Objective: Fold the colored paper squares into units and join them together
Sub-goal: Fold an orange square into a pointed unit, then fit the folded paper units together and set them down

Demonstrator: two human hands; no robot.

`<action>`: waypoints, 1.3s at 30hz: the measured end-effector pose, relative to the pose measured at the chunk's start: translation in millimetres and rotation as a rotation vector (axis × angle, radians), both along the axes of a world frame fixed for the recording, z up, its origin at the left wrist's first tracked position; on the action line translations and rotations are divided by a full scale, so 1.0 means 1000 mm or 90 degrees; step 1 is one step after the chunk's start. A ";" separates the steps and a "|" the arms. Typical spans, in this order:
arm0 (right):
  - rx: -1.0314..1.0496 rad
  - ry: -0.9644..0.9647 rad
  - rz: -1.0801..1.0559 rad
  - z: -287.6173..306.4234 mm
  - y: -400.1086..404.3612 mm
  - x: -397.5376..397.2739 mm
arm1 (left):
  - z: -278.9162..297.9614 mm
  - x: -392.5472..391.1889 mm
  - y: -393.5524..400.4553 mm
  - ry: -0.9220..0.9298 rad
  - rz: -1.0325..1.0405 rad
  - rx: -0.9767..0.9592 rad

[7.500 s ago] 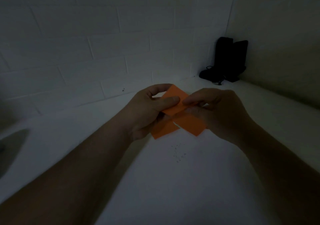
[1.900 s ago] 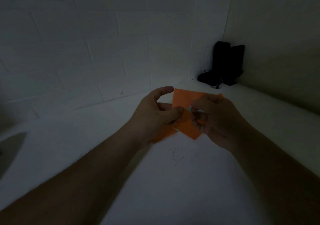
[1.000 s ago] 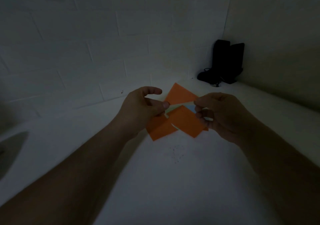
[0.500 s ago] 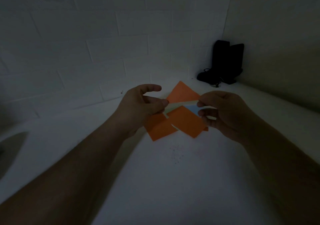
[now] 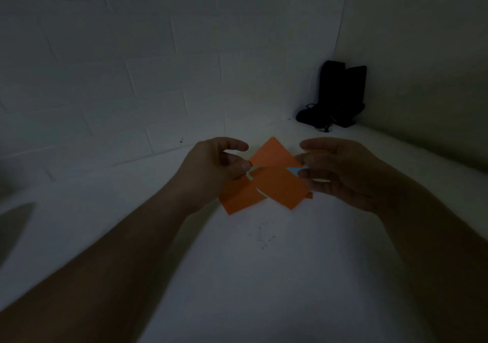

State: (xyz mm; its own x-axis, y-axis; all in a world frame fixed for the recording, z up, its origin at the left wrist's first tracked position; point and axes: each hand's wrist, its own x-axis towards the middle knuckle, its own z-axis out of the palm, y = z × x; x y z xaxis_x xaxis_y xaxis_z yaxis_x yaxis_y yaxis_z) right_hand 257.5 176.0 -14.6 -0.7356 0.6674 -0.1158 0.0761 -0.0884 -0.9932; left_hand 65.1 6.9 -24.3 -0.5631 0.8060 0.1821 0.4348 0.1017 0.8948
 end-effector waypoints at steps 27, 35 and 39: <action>0.478 -0.313 -0.289 -0.040 0.084 0.022 | -0.044 0.018 0.046 0.561 -0.011 -0.274; 0.513 -0.262 -0.379 -0.034 0.076 0.016 | -0.041 0.016 0.041 0.492 -0.022 -0.237; 0.593 -0.174 -0.315 -0.023 0.050 -0.001 | -0.037 0.016 0.037 0.458 -0.018 -0.186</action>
State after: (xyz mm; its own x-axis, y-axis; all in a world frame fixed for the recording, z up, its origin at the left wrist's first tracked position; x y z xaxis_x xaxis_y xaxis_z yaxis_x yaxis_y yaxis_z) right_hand 256.6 225.7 -37.3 -0.3873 0.7930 0.4702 0.4684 0.6086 -0.6405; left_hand 81.4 43.8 -61.4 -0.3650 0.8901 0.2727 0.9045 0.2696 0.3306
